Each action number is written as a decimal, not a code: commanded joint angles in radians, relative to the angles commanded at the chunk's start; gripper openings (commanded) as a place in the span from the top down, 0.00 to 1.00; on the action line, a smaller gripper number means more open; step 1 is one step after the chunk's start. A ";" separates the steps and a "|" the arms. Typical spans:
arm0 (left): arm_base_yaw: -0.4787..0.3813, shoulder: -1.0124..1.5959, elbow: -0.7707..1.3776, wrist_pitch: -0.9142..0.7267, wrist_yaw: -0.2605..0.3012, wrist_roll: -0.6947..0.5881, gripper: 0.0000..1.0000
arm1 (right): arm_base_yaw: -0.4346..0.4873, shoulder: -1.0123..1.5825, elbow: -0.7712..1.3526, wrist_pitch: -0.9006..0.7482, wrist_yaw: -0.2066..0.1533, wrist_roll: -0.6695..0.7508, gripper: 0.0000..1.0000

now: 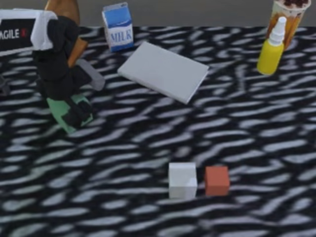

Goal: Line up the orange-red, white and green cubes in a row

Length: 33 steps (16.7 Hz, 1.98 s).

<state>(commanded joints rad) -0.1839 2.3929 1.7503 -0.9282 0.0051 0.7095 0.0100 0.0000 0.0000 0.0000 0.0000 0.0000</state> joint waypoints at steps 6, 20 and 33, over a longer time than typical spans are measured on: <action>0.001 -0.009 -0.001 -0.005 0.003 -0.001 1.00 | 0.000 0.000 0.000 0.000 0.000 0.000 0.00; 0.012 -0.092 0.136 -0.227 0.002 0.000 1.00 | 0.000 0.000 0.000 0.000 0.000 0.000 0.00; -0.409 -0.513 -0.427 -0.090 -0.001 0.253 1.00 | 0.000 0.000 0.000 0.000 0.000 0.000 0.00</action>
<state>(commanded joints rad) -0.5924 1.8800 1.3237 -1.0183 0.0037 0.9627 0.0100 0.0000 0.0000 0.0000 0.0000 0.0000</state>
